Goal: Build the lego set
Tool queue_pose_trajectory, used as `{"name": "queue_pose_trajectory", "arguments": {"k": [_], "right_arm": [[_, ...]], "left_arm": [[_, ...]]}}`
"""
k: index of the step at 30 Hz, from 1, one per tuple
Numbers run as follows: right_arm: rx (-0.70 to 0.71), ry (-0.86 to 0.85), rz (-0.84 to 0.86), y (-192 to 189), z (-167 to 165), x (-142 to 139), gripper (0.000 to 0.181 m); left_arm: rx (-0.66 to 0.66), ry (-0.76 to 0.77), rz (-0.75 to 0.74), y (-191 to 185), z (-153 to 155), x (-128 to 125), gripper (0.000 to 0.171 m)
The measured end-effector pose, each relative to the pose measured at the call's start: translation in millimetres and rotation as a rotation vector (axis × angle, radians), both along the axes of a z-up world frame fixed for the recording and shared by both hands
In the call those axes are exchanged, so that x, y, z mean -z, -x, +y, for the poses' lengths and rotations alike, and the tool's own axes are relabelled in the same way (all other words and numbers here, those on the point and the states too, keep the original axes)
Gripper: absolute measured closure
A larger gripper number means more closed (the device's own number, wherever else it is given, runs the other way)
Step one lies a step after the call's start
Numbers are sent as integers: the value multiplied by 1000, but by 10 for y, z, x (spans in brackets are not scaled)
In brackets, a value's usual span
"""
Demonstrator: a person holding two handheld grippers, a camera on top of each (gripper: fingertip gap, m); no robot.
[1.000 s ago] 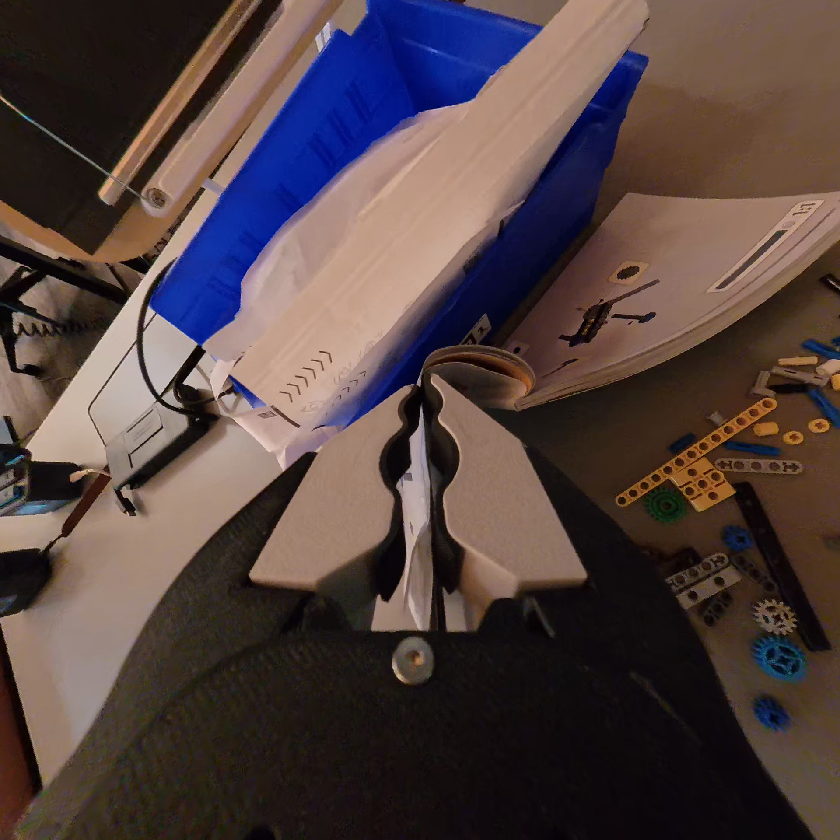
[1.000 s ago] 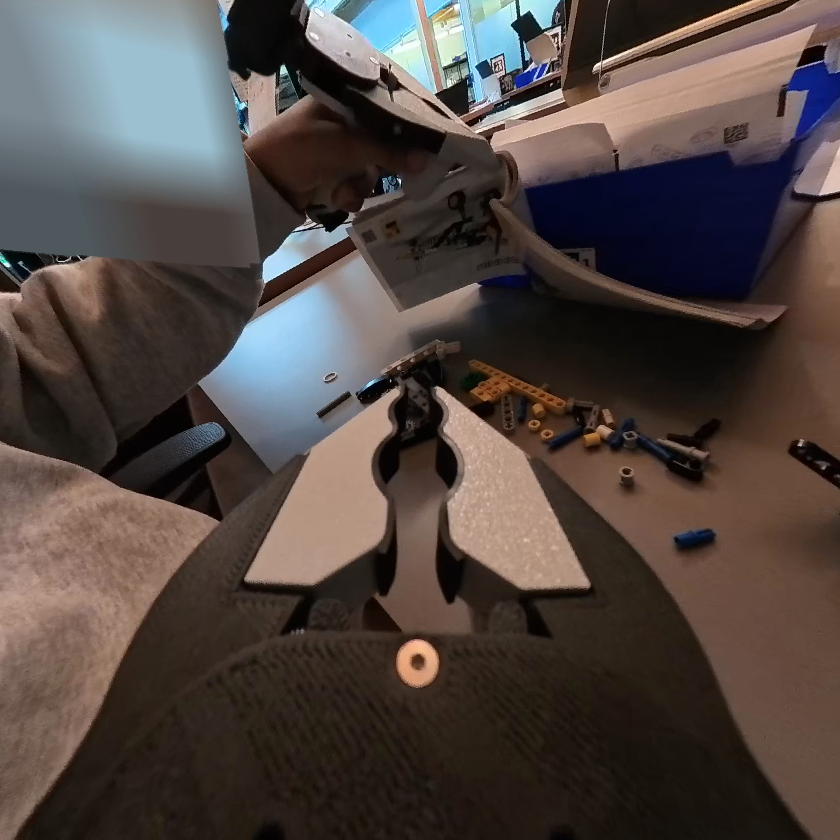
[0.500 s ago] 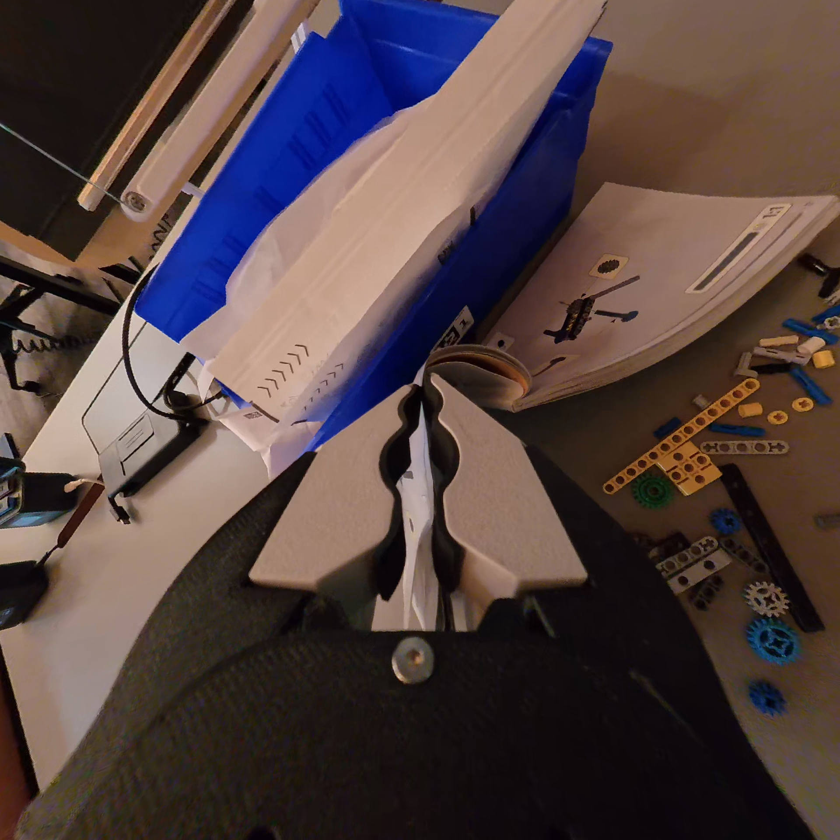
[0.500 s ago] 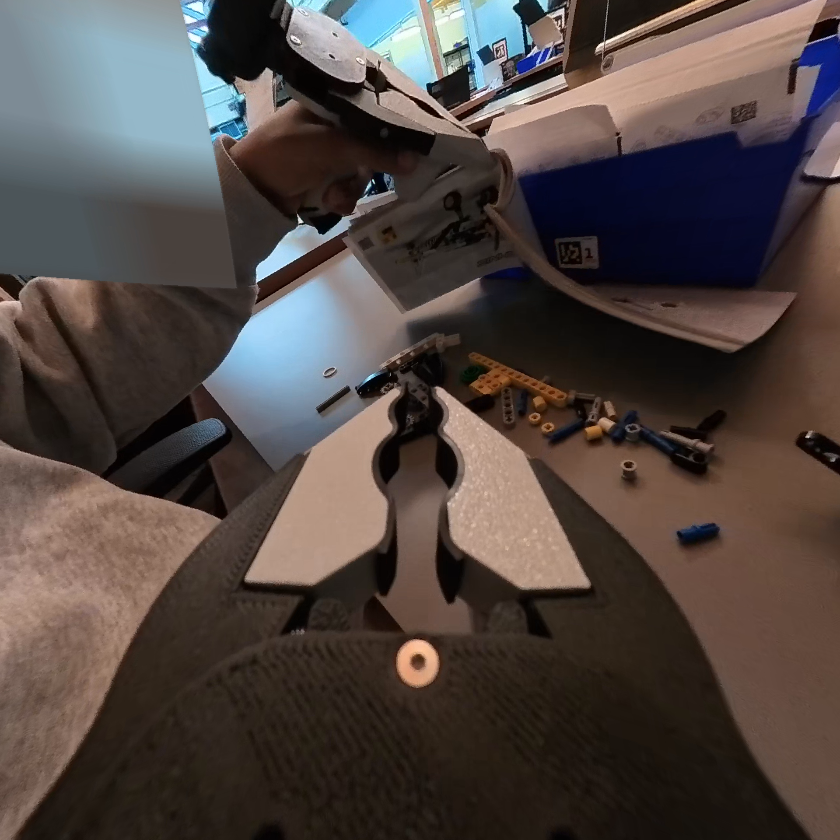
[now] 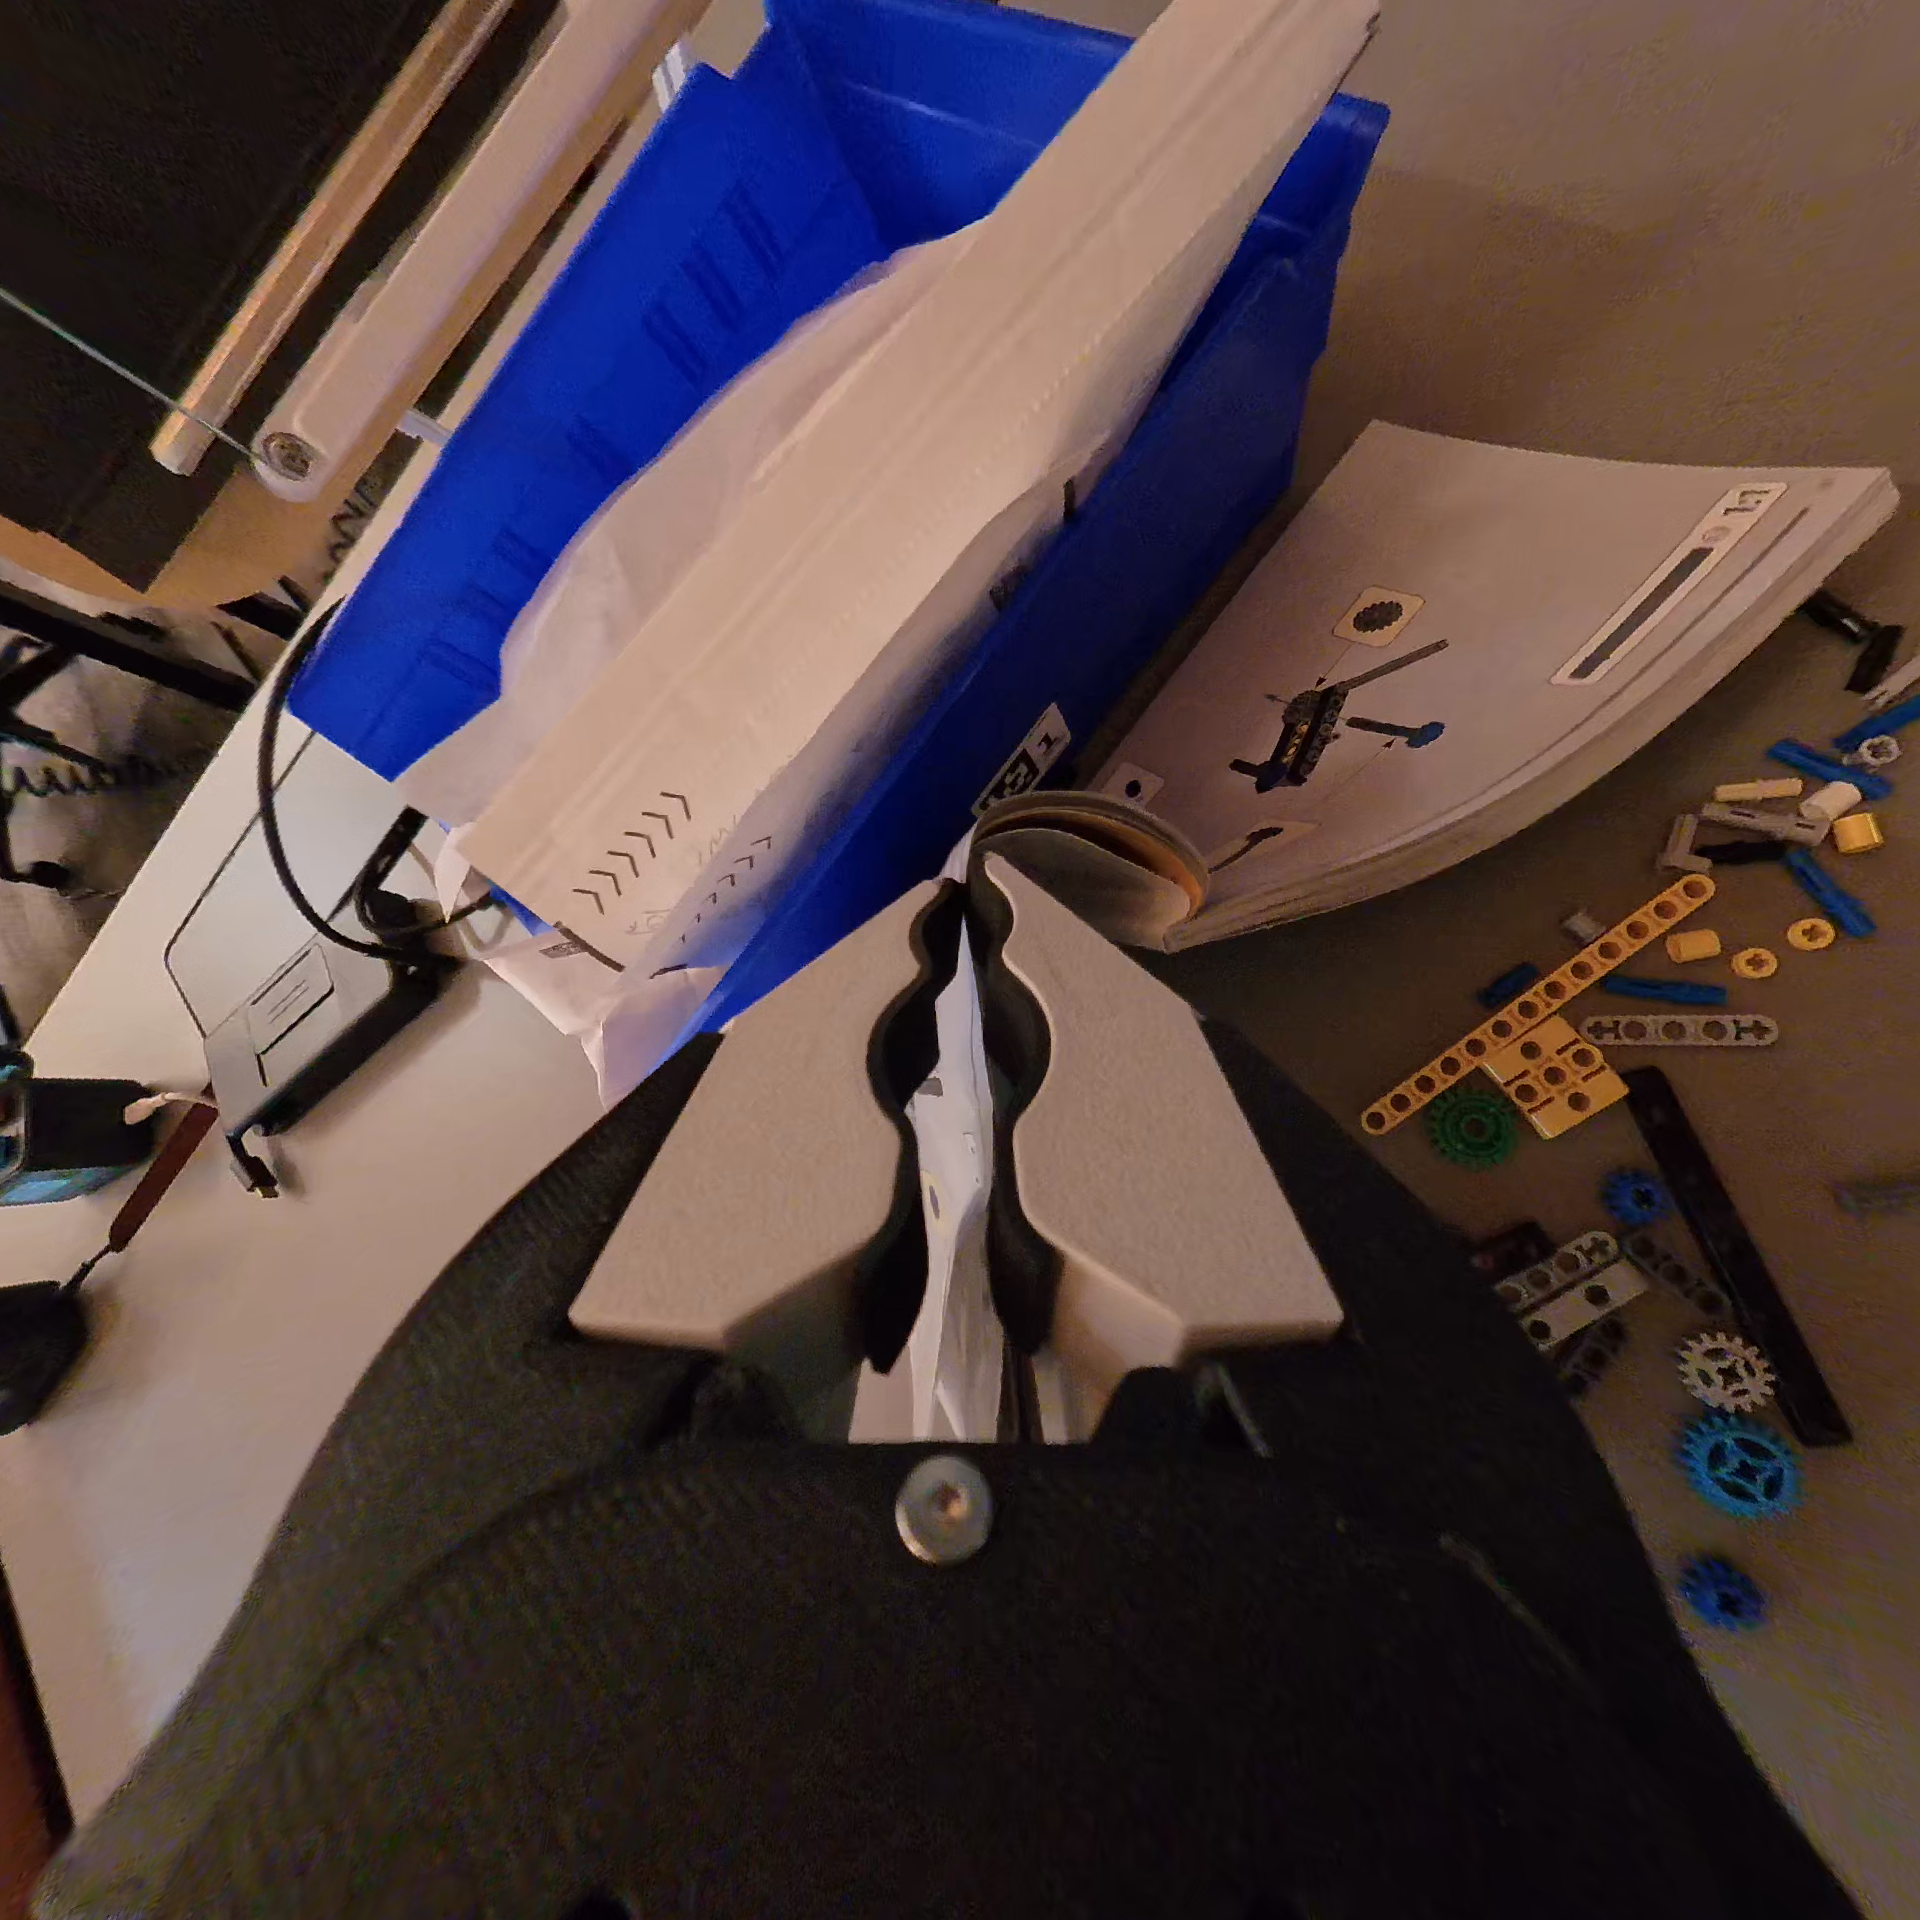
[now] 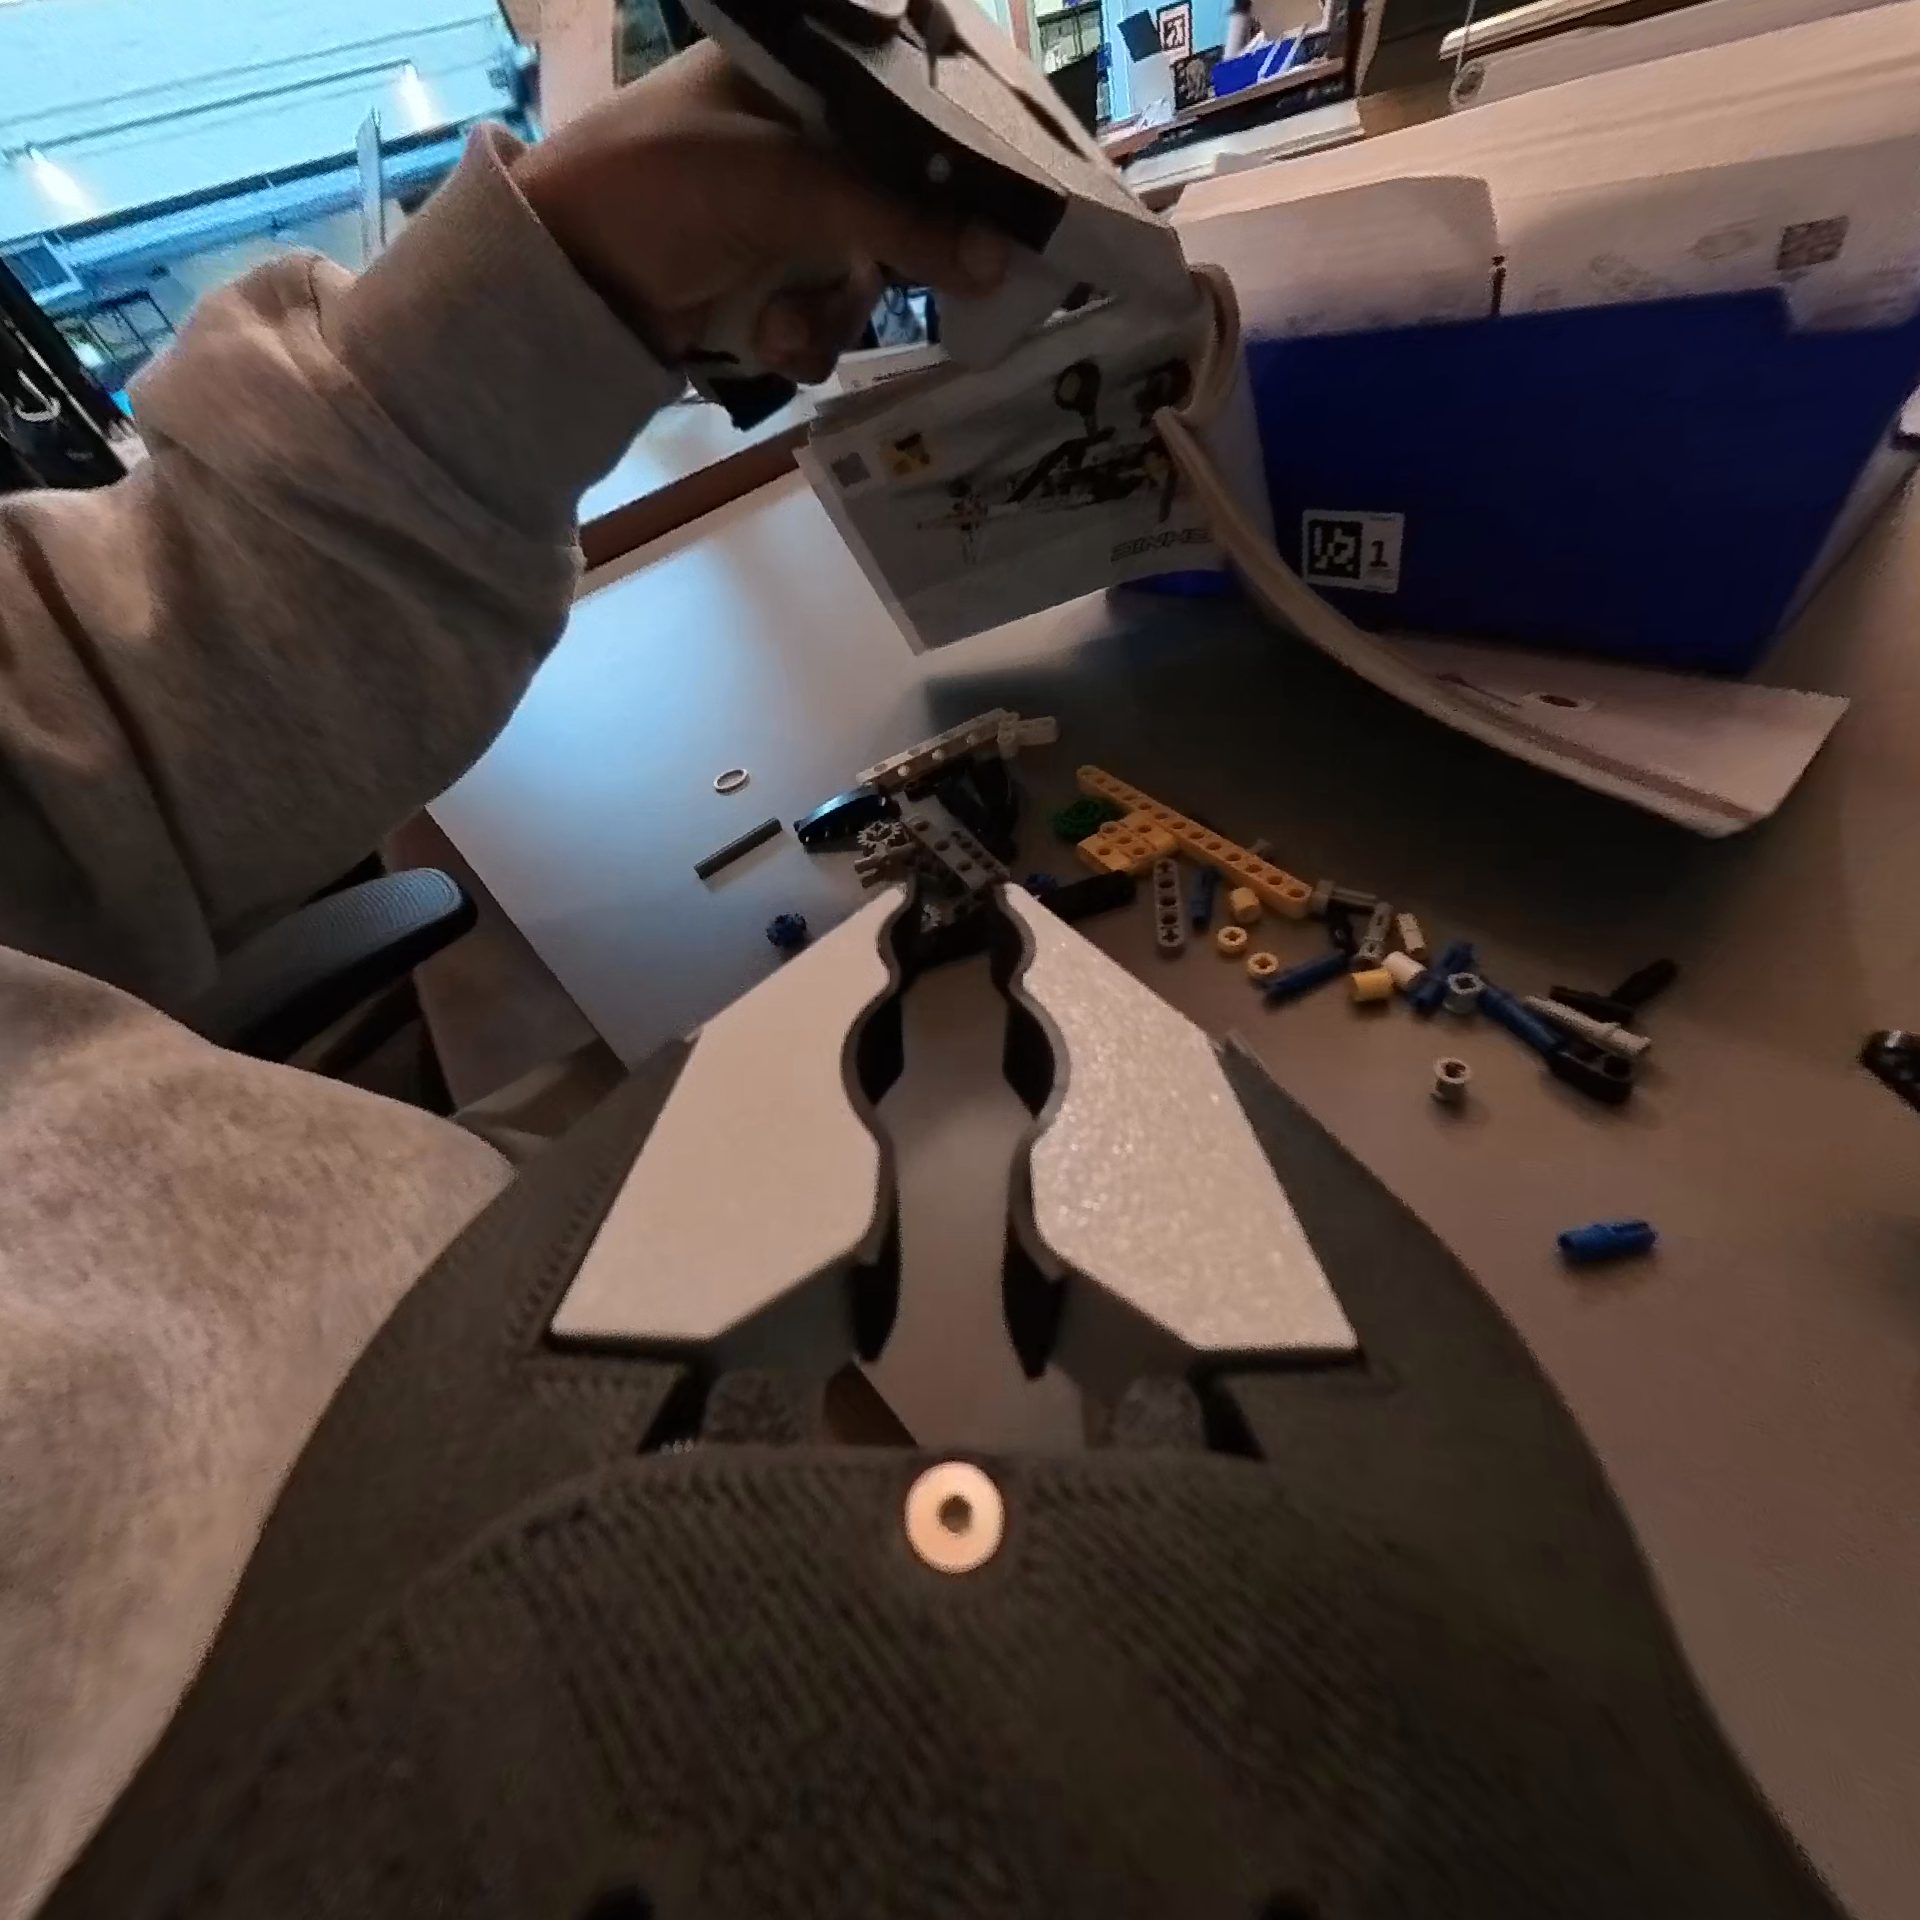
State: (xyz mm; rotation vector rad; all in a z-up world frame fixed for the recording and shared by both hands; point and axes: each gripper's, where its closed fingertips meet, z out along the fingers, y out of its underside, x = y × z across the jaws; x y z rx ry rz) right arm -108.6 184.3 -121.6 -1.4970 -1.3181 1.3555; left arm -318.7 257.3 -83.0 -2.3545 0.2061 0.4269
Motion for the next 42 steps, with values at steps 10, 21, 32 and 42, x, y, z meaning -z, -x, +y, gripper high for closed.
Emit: {"name": "queue_pose_trajectory", "arguments": {"k": [10, 21, 32, 42], "right_arm": [[-13, -50, -1, -4, -48, -3, 171], [-17, 16, 11, -12, -24, -25, 171], [-19, 12, 1, 4, -37, 4, 171], [-4, 18, 1, 27, -2, 35, 172]], "left_arm": [[50, 42, 43, -220, -141, 153, 168], [68, 141, 162, -307, -471, 468, 165], [0, 185, 124, -183, -762, 742, 150], [-243, -209, 8, -94, -1167, 554, 146]]}}
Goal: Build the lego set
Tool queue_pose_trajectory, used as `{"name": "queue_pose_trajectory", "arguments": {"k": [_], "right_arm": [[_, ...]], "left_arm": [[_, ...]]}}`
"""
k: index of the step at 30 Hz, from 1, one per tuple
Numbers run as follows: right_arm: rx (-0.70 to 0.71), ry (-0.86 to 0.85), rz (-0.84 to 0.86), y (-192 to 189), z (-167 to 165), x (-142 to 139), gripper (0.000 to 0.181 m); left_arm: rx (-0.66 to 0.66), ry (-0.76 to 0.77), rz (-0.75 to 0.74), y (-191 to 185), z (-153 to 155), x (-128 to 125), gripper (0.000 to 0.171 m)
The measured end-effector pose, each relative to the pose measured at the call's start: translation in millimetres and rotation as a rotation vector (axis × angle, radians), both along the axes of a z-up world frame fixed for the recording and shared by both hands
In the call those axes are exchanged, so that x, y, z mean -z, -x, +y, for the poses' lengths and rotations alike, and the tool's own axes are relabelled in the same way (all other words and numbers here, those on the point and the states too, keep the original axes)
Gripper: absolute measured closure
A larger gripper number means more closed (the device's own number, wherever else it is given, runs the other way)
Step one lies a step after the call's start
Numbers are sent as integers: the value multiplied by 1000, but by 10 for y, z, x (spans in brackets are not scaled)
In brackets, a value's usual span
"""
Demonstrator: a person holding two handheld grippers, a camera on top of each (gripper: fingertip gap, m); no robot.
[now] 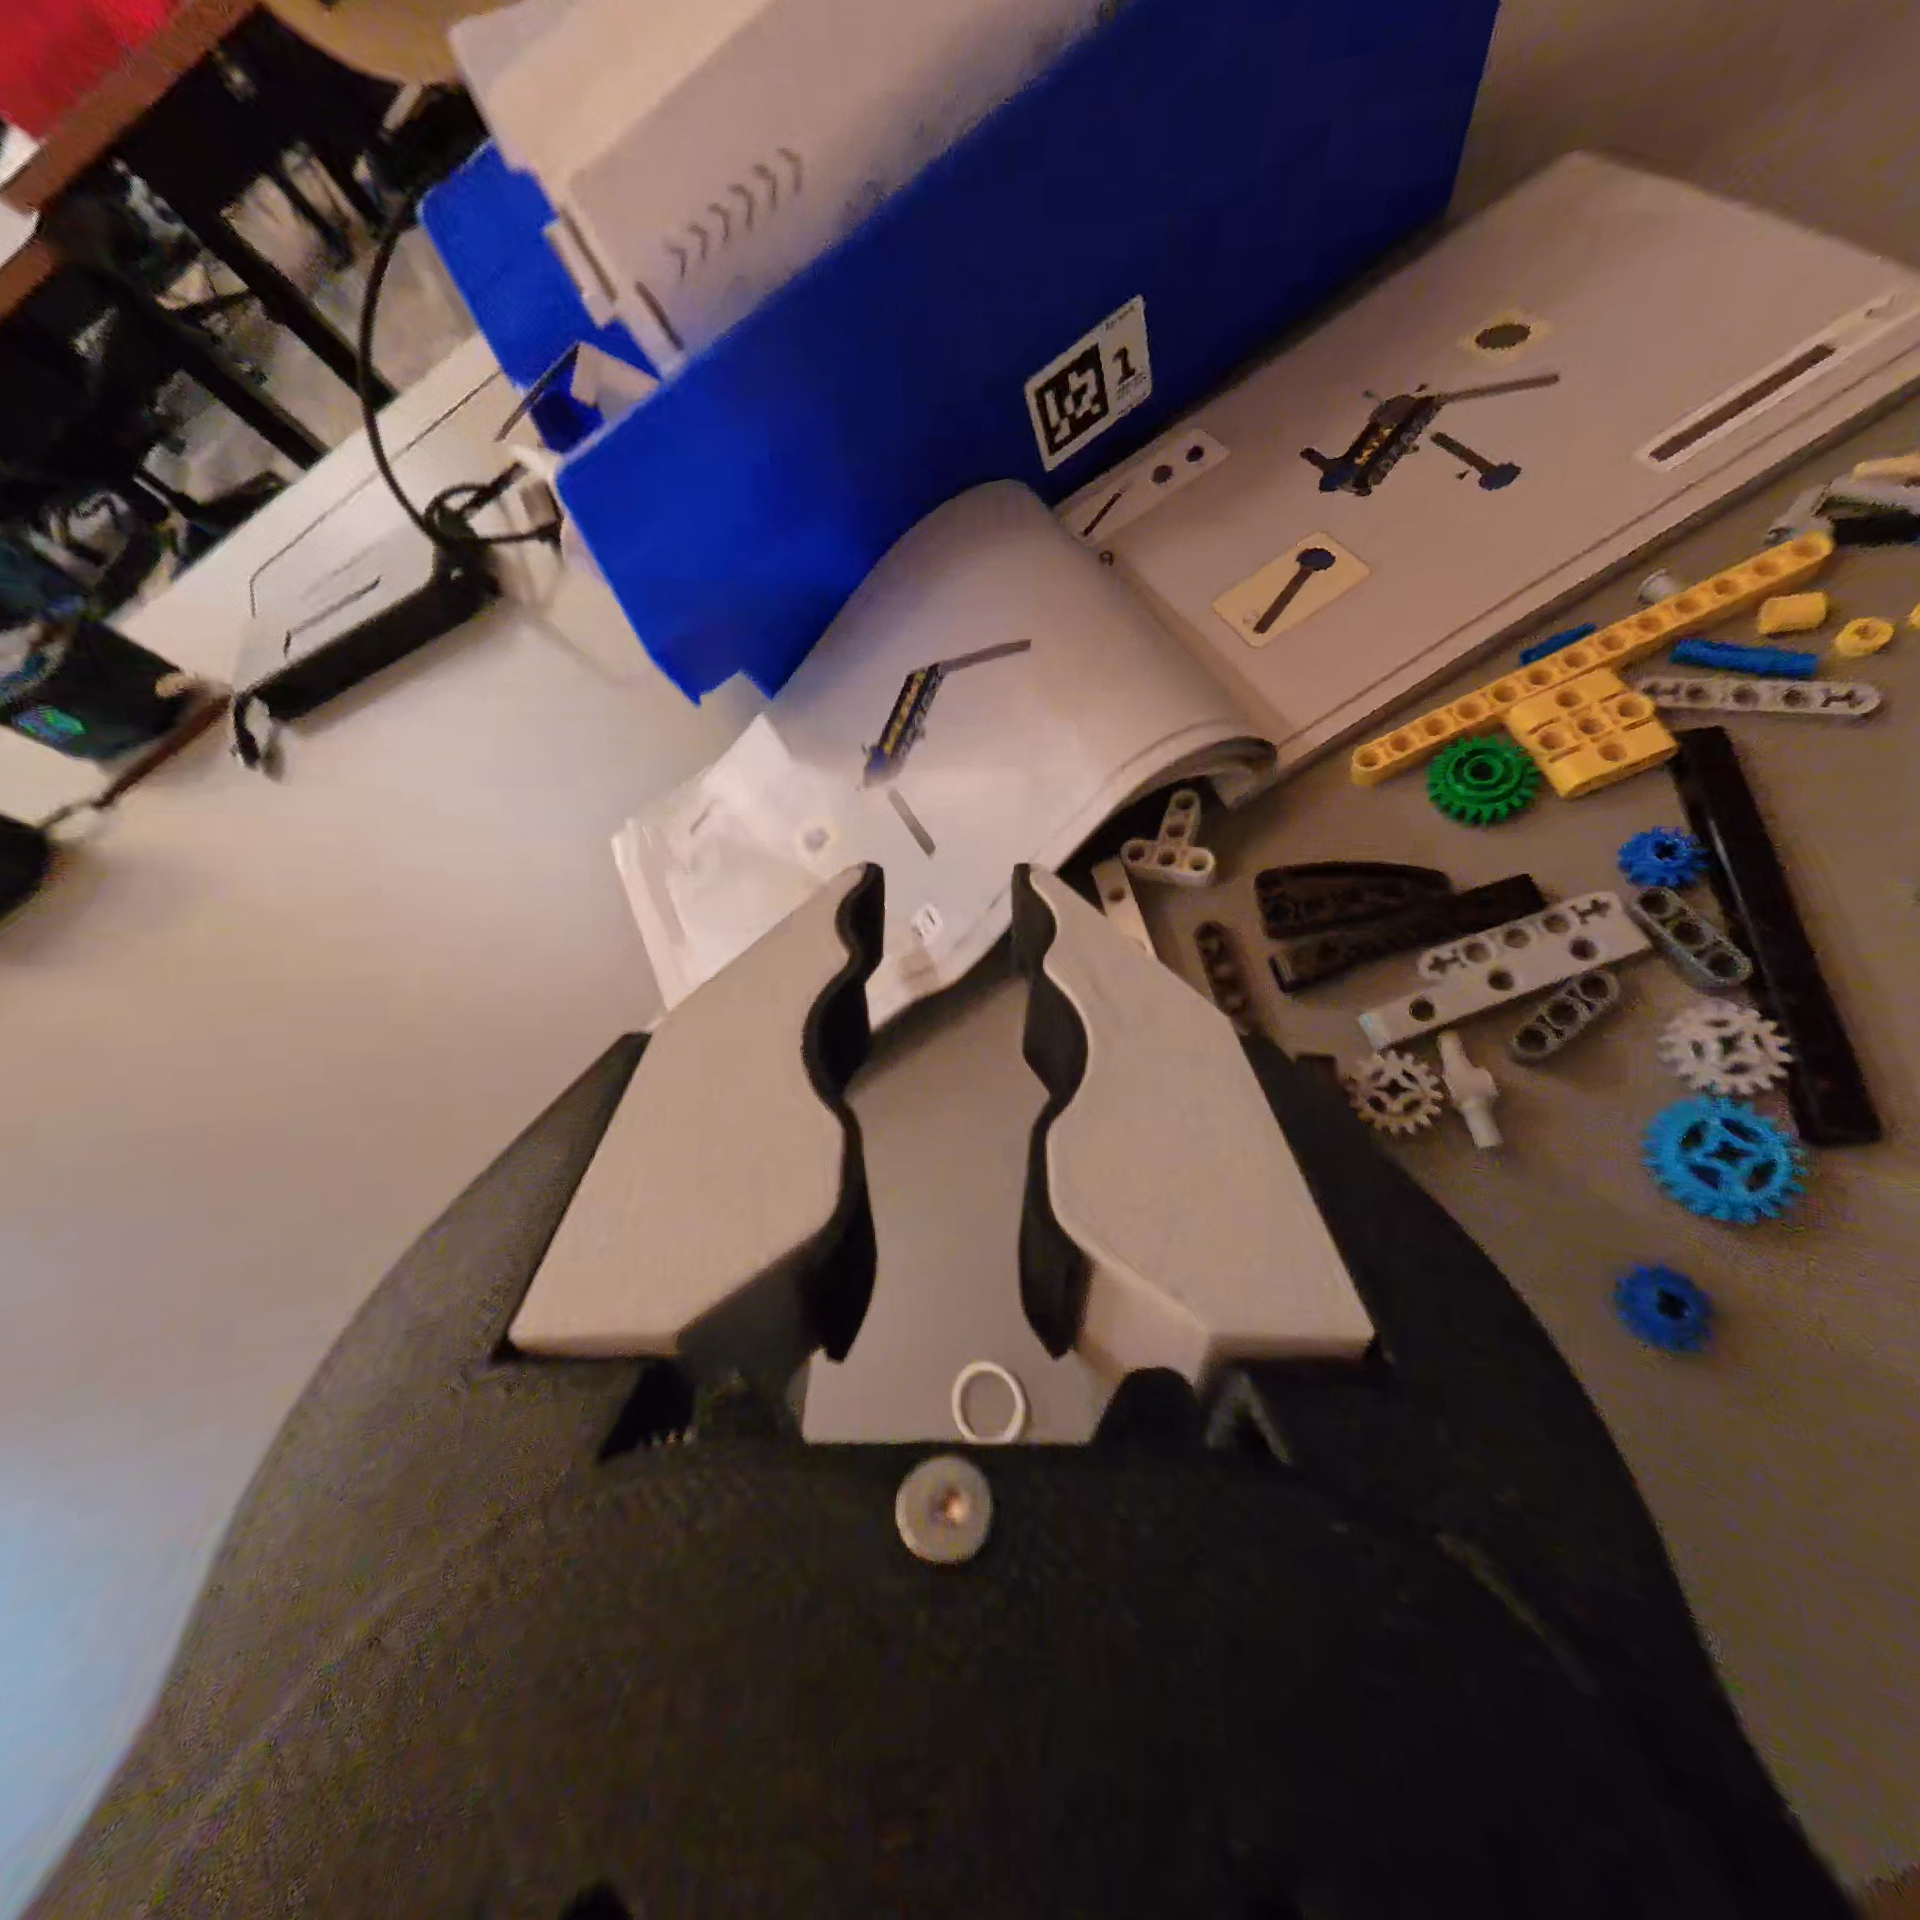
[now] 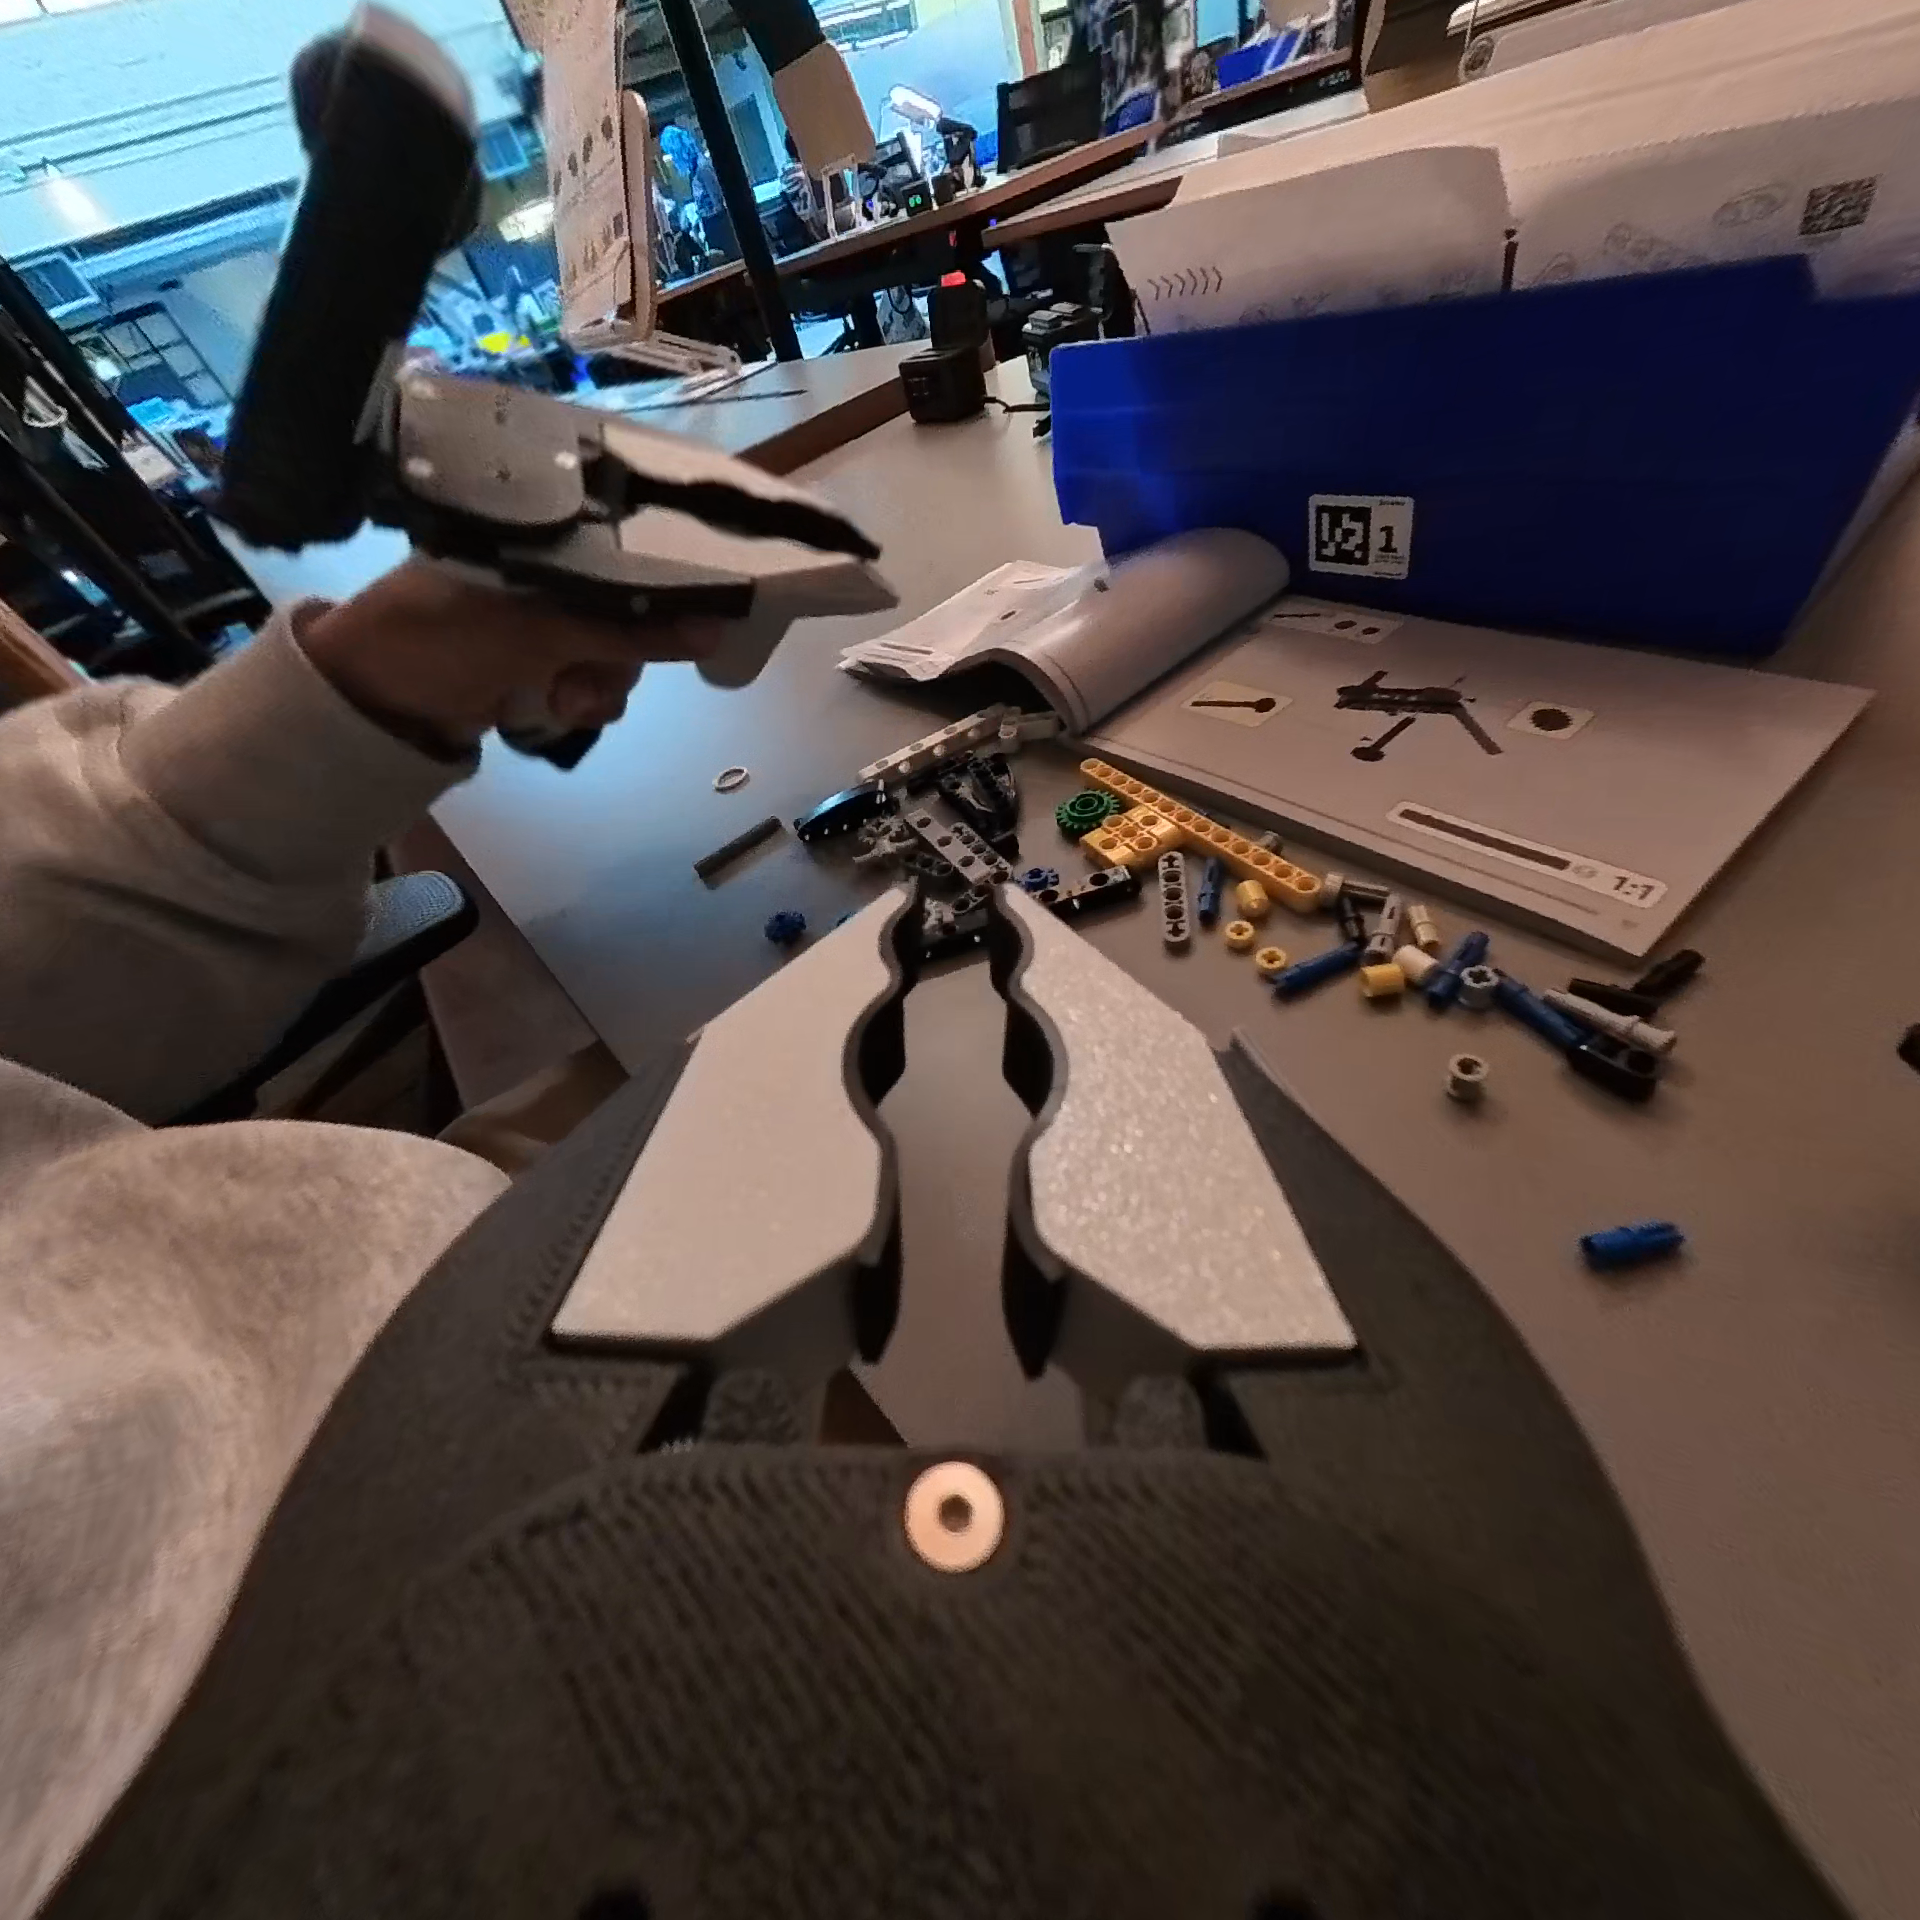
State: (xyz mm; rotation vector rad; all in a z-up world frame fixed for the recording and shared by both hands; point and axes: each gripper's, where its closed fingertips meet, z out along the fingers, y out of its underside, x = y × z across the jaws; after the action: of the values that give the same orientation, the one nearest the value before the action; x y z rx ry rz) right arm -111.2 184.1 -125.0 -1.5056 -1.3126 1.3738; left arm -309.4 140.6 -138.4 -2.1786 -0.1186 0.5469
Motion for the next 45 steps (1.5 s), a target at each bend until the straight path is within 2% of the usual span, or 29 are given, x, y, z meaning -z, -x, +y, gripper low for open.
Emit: {"name": "queue_pose_trajectory", "arguments": {"k": [4, 11, 14, 22, 28, 33, 45], "right_arm": [[-8, 35, 14, 36, -28, -2, 172], [-45, 33, -9, 124, -175, 61, 172], [-40, 12, -16, 140, -186, 87, 172], [-58, 51, -14, 151, -211, 89, 172], [-24, 8, -2, 95, -121, 40, 172], [-30, 40, 8, 76, -102, 15, 172], [-28, 35, 4, 64, -94, 18, 172]], "left_arm": [[12, -67, -141, -171, -128, 169, 149], [55, -79, -404, -345, -34, 352, 143], [44, -72, -462, -356, -35, 432, 140], [-2, -47, -454, -263, 205, 398, 132], [6, 54, -465, -285, 339, 558, 135], [-8, 58, -467, -247, 365, 579, 137], [56, 90, -479, -390, 293, 574, 140]]}}
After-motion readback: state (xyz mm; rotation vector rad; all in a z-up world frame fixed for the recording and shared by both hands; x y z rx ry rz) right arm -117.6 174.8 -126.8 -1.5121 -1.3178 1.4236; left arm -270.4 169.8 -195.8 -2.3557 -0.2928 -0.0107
